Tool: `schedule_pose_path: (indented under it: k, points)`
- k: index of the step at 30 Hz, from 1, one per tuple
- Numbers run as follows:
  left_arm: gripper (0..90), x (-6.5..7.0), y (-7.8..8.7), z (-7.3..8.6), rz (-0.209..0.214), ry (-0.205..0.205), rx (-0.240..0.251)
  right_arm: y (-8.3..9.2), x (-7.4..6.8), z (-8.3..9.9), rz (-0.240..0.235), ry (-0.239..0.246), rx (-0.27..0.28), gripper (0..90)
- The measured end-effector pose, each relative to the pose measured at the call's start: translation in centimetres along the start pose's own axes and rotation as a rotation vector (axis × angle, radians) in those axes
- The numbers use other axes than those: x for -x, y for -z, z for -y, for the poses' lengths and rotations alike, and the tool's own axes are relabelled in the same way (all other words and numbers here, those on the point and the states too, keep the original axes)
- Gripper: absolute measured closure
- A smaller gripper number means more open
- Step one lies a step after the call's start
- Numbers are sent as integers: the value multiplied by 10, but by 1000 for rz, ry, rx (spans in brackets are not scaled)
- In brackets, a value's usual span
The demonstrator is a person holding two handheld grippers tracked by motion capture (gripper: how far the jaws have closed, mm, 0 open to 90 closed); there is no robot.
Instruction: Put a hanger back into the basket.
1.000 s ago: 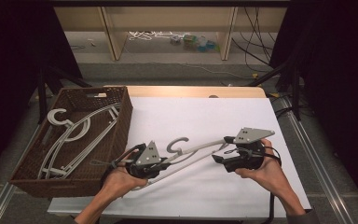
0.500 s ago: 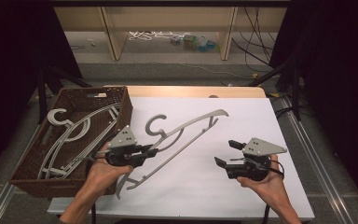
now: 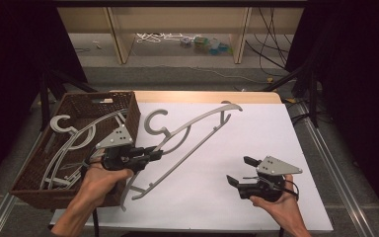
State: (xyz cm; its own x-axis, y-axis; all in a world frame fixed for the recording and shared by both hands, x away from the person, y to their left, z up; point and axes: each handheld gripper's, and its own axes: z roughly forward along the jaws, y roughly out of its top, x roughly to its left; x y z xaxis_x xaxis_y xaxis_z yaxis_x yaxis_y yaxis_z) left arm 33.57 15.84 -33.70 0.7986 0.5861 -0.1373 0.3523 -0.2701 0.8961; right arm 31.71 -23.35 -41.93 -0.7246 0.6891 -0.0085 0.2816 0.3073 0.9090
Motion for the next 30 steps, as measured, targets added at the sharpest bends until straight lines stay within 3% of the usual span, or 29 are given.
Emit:
schedule_pose_path:
  k: [1,4,6,12,18,21,28,29,30]
  points:
    - [794,1,3,-4,-9,-13,-5,1,-1,1,1,-3,-11,173]
    - [794,-2,10,-13,9,-1,-1,0,-2,3,0,1,-21,174]
    - [794,-3,15,-18,-2,0,-6,0,-3,3,-3,-1,-22,174]
    - [794,-10,36,-31,0,18,24,1,-3,4,-11,-2,-29,177]
    - [794,-27,57,-39,-55,18,38,1,-4,5,-10,-1,-27,178]
    - [794,-39,69,-40,-105,20,28,2,-4,4,-15,0,-29,185]
    - [794,-70,87,-37,-202,44,32,2,-4,6,-19,2,-38,182]
    - [794,-79,90,-34,-221,56,26,1,-4,6,-24,2,-37,179]
    - [794,-79,90,-34,-221,56,26,1,-4,6,-24,2,-37,179]
